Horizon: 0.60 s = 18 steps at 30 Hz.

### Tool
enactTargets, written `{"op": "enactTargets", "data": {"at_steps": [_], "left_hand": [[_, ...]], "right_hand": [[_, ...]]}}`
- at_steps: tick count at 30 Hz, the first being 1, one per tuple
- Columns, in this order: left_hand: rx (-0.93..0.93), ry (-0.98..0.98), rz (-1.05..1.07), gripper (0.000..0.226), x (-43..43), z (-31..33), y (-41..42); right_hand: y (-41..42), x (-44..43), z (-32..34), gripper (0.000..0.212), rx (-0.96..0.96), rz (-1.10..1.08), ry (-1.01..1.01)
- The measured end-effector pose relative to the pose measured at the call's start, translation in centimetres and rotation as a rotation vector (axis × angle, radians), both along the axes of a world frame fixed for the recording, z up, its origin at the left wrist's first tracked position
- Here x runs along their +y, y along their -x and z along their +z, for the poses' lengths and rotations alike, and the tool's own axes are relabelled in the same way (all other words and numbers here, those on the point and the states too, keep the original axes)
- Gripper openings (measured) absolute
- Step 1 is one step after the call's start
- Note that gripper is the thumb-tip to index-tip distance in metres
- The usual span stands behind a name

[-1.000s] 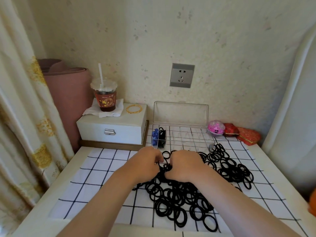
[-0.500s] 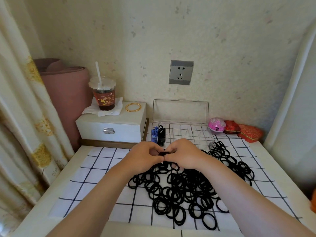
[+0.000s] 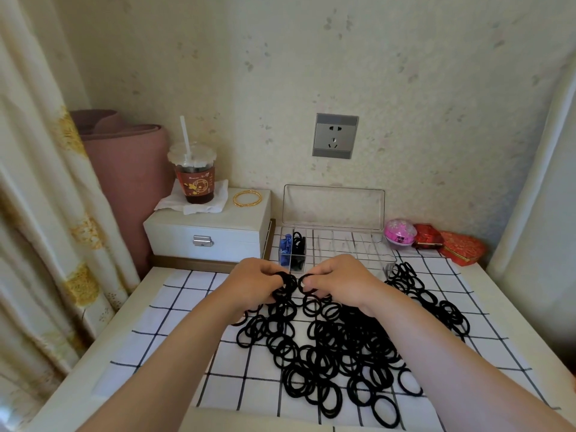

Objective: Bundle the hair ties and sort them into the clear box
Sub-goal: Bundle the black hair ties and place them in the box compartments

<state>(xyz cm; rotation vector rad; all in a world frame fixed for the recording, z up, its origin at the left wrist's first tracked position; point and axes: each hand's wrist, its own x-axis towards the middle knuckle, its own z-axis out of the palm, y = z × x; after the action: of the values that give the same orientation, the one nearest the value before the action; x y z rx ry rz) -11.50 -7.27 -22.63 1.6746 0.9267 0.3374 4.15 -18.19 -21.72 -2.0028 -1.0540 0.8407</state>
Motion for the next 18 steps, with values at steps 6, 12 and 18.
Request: {"op": "enactTargets", "data": {"at_steps": [6, 12, 18], "left_hand": [[-0.121, 0.092, 0.086, 0.017, 0.1, 0.1, 0.2], [-0.232, 0.197, 0.037, 0.023, -0.5, 0.5, -0.3], [-0.277, 0.323, -0.027, 0.02, -0.5, 1.0, -0.1]], "right_hand": [[0.2, 0.1, 0.7, 0.013, 0.143, -0.006, -0.128], [2.0, 0.1, 1.6, 0.044, 0.17, 0.035, -0.228], [0.6, -0.1, 1.0, 0.035, 0.06, -0.049, -0.117]]}}
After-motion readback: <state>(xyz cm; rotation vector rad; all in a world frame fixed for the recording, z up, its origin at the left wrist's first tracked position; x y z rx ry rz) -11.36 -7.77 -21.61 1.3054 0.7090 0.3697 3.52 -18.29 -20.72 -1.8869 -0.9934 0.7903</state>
